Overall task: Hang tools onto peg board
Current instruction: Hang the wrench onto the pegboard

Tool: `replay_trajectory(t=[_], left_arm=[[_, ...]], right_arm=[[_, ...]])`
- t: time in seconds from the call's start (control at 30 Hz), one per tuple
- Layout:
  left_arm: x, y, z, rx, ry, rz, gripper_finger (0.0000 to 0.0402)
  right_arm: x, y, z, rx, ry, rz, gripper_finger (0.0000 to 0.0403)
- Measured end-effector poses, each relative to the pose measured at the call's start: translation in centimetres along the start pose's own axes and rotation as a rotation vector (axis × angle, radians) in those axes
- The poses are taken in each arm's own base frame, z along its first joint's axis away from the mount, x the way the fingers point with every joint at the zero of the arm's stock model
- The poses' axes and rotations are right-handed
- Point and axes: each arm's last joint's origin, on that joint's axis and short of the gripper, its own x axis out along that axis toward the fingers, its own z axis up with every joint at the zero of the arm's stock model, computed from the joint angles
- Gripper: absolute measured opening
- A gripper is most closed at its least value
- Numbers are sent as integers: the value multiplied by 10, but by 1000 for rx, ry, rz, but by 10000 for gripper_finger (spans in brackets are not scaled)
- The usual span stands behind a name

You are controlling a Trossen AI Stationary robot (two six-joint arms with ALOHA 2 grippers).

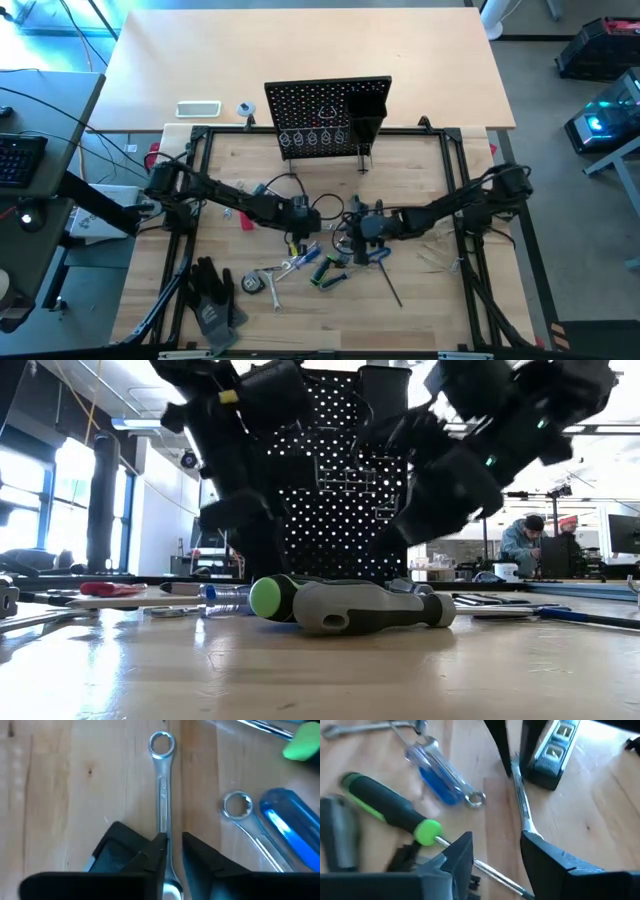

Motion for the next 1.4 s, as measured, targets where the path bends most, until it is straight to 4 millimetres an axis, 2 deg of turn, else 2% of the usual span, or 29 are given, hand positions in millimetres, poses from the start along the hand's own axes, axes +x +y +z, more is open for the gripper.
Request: replay_trajectory(t=[0.2, 0.3, 0.43, 0.77, 0.9, 1.07, 1.4], left_arm=[[-17, 1, -7, -2, -60, 4, 94], [-18, 1, -21, 12, -72, -19, 97], [-20, 0, -32, -14, -170, -65, 89], [-18, -1, -41, -36, -195, -81, 84], [-18, -1, -41, -34, -191, -84, 95], [-18, -1, -42, -31, -181, -100, 108], [-17, -1, -47, -24, -134, -74, 108]], right_arm=[[9, -12, -5, 0, 15, -31, 85], [9, -15, -3, -21, 4, -28, 47], [10, -20, -2, -38, -6, 1, 7], [12, -39, -1, -7, -9, 32, 1], [15, -42, -3, -1, -5, 56, 1], [28, -41, -17, 6, 43, 65, 0], [38, -41, -25, 29, 54, 54, 0]])
